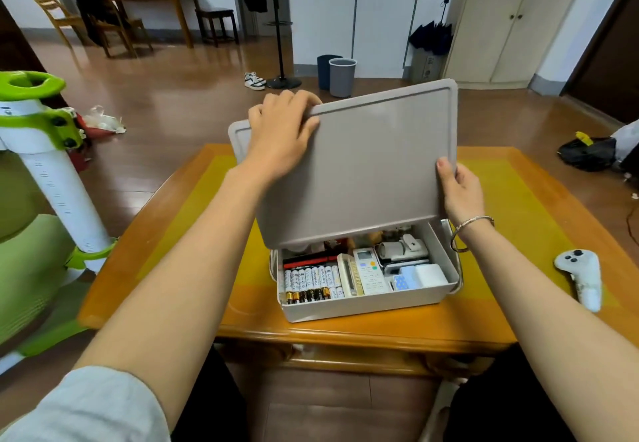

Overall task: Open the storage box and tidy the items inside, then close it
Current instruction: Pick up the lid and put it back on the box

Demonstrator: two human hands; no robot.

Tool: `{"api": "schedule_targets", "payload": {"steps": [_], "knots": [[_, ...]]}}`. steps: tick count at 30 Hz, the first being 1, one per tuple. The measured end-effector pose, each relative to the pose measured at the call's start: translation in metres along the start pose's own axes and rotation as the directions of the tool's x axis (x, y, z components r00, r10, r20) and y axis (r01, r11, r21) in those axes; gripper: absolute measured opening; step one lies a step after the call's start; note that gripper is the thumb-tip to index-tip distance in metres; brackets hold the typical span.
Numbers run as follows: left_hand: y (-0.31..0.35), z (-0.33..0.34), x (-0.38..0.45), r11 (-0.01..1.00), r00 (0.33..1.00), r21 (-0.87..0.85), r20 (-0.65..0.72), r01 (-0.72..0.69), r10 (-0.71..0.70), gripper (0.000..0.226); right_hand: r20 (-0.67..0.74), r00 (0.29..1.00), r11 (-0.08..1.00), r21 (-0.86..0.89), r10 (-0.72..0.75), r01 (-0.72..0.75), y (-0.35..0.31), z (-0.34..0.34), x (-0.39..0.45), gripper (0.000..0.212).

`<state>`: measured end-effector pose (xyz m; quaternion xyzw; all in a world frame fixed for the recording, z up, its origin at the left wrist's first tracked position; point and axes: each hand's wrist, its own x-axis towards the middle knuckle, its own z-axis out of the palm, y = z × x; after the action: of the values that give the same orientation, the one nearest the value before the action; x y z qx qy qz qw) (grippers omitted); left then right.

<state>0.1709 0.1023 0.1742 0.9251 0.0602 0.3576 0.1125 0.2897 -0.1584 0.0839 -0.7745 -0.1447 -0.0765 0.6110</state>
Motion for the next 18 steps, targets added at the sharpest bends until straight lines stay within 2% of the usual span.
{"api": "schedule_targets", "payload": {"steps": [2, 3, 5, 6, 7, 10, 14, 16, 18], "knots": [[-0.006, 0.006, -0.013, 0.994, 0.994, 0.018, -0.003, 0.106, -0.106, 0.042, -0.067, 0.998, 1.000, -0.017, 0.018, -0.020, 0.003, 0.001, -0.003, 0.039], [-0.008, 0.008, -0.021, 0.976, 0.977, 0.031, -0.036, 0.213, -0.212, 0.051, -0.074, 0.997, 0.999, -0.020, 0.036, -0.038, 0.006, 0.000, -0.004, 0.040], [-0.011, 0.014, -0.045, 0.891, 0.888, -0.002, -0.078, 0.454, -0.452, 0.063, -0.069, 0.995, 0.997, -0.017, 0.073, -0.074, 0.015, -0.003, -0.007, 0.041], [-0.013, 0.018, -0.058, 0.849, 0.848, -0.041, -0.053, 0.526, -0.528, 0.063, -0.069, 0.993, 0.995, -0.011, 0.093, -0.094, 0.019, -0.005, -0.007, 0.041], [-0.015, 0.023, -0.071, 0.823, 0.826, -0.089, -0.003, 0.561, -0.563, 0.057, -0.069, 0.990, 0.993, -0.013, 0.120, -0.121, 0.023, -0.006, -0.007, 0.041], [-0.018, 0.037, -0.097, 0.792, 0.819, -0.208, 0.142, 0.574, -0.557, 0.035, -0.042, 0.977, 0.974, -0.079, 0.208, -0.211, 0.033, -0.010, -0.005, 0.041], [-0.015, 0.050, -0.109, 0.717, 0.764, -0.271, 0.156, 0.643, -0.626, 0.032, -0.020, 0.956, 0.942, -0.166, 0.293, -0.292, 0.046, -0.007, -0.006, 0.047], [-0.016, 0.059, -0.116, 0.690, 0.727, -0.234, 0.175, 0.685, -0.664, 0.035, -0.014, 0.949, 0.922, -0.236, 0.314, -0.308, 0.054, -0.005, -0.011, 0.046], [-0.018, 0.068, -0.123, 0.672, 0.686, -0.143, 0.199, 0.727, -0.700, 0.037, -0.018, 0.946, 0.900, -0.301, 0.324, -0.314, 0.064, -0.003, -0.017, 0.026]]}}
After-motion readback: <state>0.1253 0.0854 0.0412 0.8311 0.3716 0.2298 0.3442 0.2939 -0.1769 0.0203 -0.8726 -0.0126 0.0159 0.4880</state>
